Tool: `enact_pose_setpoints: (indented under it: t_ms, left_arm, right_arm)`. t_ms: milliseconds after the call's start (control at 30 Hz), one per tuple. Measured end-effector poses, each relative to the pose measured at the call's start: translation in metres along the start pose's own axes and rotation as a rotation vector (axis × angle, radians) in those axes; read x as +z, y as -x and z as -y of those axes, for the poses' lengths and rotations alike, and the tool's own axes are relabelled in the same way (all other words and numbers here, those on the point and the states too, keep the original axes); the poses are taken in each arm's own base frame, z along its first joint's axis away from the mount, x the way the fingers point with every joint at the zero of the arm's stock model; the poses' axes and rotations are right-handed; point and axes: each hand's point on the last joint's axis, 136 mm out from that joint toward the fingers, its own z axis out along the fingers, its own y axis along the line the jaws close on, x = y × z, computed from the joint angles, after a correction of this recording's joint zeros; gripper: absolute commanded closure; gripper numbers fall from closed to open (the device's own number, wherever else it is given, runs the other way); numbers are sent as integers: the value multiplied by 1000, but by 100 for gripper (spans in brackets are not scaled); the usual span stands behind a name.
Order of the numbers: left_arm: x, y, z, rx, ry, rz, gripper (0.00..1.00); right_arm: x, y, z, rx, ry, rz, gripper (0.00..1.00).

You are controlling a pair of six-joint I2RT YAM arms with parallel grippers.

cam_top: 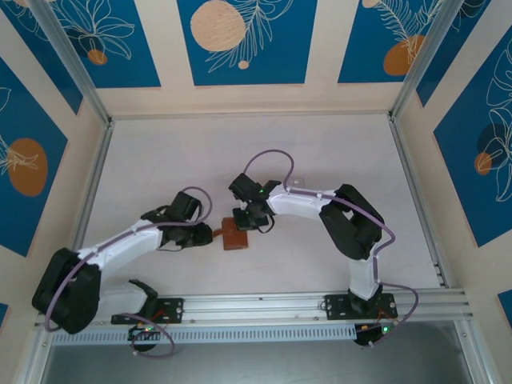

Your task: Put the credit cards into the card holder

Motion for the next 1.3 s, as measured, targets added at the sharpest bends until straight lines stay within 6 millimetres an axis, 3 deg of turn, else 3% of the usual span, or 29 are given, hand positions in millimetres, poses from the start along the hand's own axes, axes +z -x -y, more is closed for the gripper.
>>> enact_pose_setpoints:
  t_ms: [133,233,433,633,767,1000,1300]
  left_arm:
    - [-28,16,10,25,-29,85,68]
    - [-33,27,28,45,-83,93,70]
    - [-3,31,52,65,-138,9,76]
    - [27,30,50,48,-122,-42,79]
    - [34,29,47,41,-126,-36,80]
    - [47,27,45,41,-148,-8,80]
    - [52,26,42,48,-171,32,81]
  right_arm:
    - [5,5,-7,-14,-15,4,84]
    - [6,6,-9,-22,-31,7,82]
    - [6,6,-10,-28,-38,13,79]
    - [5,6,-9,-28,-29,21,78]
    - [5,6,-8,-25,-4,19,76]
    - [-3,6,-8,-23,78,19,57]
    - [-8,5,16,53,129,-4,51]
